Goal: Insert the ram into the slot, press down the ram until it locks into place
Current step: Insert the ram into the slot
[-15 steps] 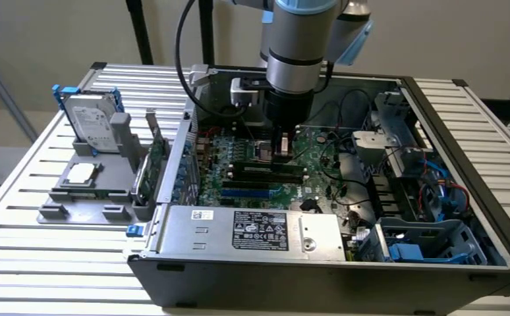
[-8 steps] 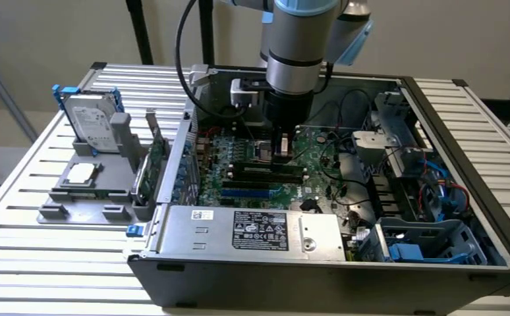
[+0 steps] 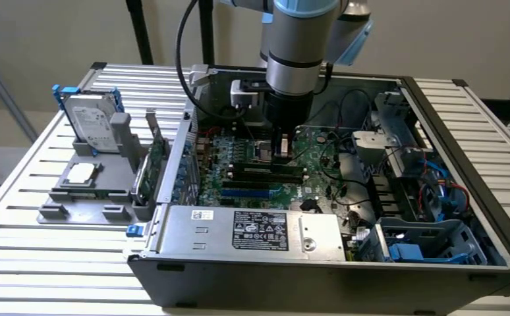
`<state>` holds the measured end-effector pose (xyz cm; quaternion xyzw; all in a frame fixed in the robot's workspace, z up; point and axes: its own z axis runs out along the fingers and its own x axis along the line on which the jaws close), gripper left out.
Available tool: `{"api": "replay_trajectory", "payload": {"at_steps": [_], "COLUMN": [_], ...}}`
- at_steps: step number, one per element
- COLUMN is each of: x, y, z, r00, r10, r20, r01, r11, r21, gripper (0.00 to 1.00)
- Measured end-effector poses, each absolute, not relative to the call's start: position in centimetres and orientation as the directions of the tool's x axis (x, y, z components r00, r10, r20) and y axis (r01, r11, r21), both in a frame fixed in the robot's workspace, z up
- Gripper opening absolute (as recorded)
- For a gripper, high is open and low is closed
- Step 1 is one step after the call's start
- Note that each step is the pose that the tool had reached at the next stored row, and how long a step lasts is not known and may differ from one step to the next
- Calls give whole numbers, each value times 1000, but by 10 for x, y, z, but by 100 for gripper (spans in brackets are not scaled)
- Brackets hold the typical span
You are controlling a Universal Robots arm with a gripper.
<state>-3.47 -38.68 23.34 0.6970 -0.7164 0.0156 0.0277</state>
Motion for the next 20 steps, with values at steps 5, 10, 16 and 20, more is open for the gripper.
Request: {"api": "replay_trajectory", "payload": {"at_steps": [5, 10, 16, 20], "x": [-34, -34, -34, -34], "y": [-387, -387, -387, -387], "z": [232, 232, 232, 232], "r00": [-24, -20, -12, -11], "r10": [-998, -998, -998, -998], "r20": [61, 61, 62, 62], "r01": [-1000, -1000, -1000, -1000], "r11": [25, 21, 12, 12], "r21": [15, 14, 13, 13], "gripper": [13, 13, 13, 13]}}
